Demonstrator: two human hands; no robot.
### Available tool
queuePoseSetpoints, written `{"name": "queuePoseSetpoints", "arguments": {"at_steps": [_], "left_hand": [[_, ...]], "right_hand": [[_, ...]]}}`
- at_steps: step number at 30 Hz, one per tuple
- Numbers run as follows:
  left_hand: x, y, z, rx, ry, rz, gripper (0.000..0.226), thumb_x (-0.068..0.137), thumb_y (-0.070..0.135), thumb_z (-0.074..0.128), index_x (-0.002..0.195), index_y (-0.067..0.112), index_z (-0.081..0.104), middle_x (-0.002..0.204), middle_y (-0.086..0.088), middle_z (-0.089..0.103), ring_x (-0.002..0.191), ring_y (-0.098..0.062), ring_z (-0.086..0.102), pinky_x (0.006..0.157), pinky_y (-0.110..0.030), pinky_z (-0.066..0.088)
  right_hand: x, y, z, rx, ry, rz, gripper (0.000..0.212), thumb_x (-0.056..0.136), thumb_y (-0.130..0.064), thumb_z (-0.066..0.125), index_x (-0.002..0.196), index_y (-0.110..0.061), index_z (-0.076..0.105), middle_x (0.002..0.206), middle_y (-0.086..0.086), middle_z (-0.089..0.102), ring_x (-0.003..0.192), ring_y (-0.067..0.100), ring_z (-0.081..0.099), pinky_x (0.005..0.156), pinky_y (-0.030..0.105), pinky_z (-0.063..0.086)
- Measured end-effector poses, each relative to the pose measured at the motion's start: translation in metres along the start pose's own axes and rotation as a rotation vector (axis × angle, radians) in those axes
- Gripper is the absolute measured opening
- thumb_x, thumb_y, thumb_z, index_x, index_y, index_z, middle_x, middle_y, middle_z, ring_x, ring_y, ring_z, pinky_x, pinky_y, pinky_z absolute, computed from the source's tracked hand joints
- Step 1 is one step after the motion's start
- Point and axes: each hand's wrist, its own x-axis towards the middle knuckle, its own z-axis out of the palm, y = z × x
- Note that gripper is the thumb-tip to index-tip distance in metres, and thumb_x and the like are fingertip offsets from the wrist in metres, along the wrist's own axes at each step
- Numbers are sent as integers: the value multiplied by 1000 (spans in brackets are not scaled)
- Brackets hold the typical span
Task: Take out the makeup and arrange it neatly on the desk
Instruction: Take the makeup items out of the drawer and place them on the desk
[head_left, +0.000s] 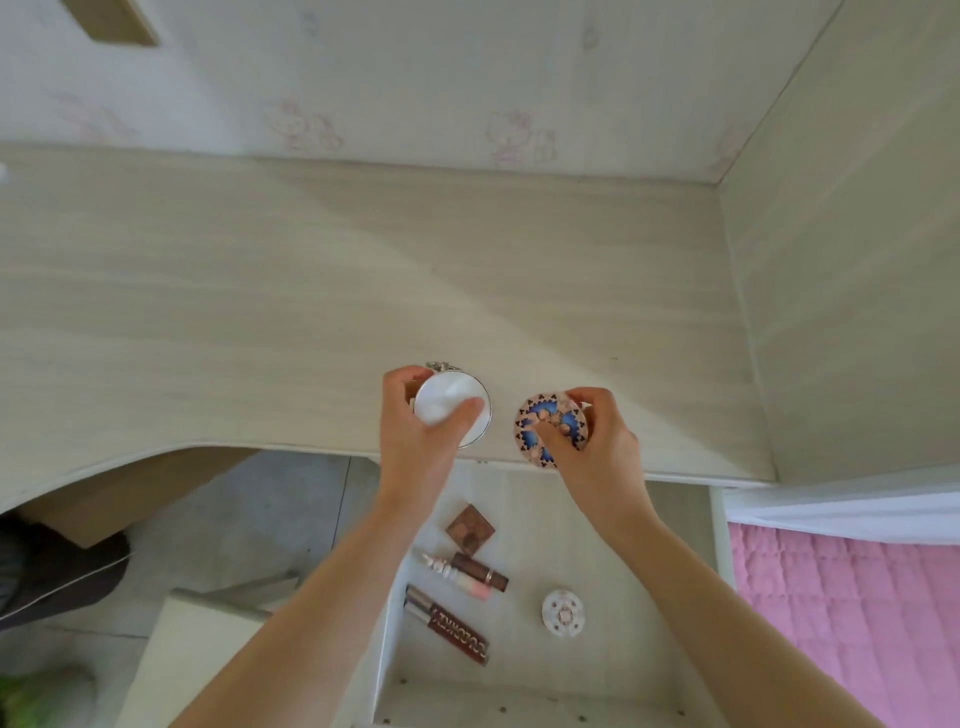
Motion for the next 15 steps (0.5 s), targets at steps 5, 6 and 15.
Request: {"name": "queuePoseSetpoints", "arguments": {"at_steps": [5, 6, 15], "left_hand": [[48, -1, 6, 63, -35, 17, 52, 71, 15, 83, 107, 25, 47, 99, 14, 54, 93, -1, 55, 71, -17, 45], [56, -3, 6, 83, -45, 16, 52, 71, 15, 82, 106, 26, 46, 99, 13, 55, 94, -5, 56, 72, -20, 46], [89, -19, 0, 189, -90, -11, 48, 72, 16, 80, 105, 26, 45, 98, 9, 55, 89, -4, 55, 66, -20, 46]], "right_hand": [[46, -16, 23, -23, -42, -2, 32, 86, -23, 67, 111, -19, 49, 97, -1, 62, 83, 10, 60, 56, 11, 42], [54, -17, 28, -35, -57, 0, 31, 86, -23, 66, 111, -20, 48, 96, -1, 61, 82, 10, 60, 54, 12, 41], [85, -16, 60, -103, -121, 11, 34, 88, -24, 65, 116, -19, 45, 99, -1, 57, 85, 13, 57, 59, 17, 44]]}}
